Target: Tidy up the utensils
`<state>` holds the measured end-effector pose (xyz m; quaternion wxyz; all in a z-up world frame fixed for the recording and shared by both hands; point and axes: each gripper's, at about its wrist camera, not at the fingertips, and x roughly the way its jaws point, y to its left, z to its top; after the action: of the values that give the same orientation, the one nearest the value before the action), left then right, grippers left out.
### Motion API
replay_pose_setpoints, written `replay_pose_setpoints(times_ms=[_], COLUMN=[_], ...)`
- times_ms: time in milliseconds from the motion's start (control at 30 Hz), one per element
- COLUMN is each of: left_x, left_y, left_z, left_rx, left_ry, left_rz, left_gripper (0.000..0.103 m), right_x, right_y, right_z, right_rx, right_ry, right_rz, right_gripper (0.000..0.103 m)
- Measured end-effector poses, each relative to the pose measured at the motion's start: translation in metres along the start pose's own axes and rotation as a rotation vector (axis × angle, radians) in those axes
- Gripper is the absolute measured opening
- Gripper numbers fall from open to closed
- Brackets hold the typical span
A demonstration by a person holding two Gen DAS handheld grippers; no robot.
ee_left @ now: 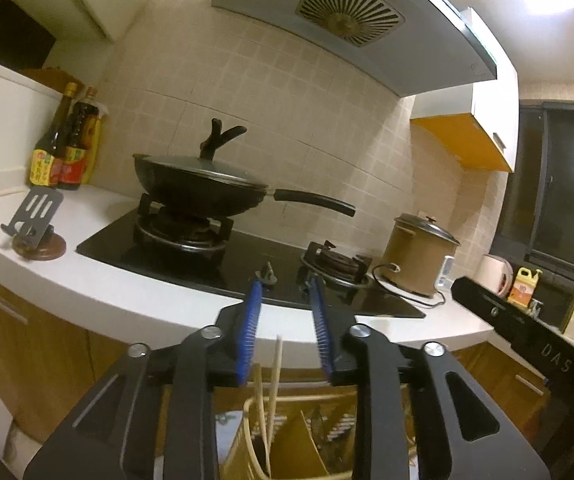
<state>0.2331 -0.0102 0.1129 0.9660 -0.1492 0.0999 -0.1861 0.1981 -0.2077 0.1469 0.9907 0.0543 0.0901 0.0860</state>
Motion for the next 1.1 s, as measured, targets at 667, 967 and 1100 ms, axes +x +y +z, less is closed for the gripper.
replay_pose_setpoints(times_ms=[667, 967, 1100], left_x=[-0.131, -0.162, -0.160], left_y=[-0.030, -0.047, -0.057], left_z=[-0.022, -0.051, -0.071], left_rx=[0.009, 0.041, 0.098], left_ry=[0.043, 0.039, -0.013], left_rz=[0.032, 0.108, 0.197], left_gripper=[0.075, 0.084, 0.094], right_x=[-0.119, -0.157, -0.165], right_y=[-0.013, -0.007, 0.003], right_z=[-0.058, -0.087, -0.101], right_rx=[0.086, 0.078, -0.014], right_ry=[0.091, 0.049, -0.053], right_rz=[-0.024, -0.061, -0.166], right_gripper=[0.067, 0.086, 0.095])
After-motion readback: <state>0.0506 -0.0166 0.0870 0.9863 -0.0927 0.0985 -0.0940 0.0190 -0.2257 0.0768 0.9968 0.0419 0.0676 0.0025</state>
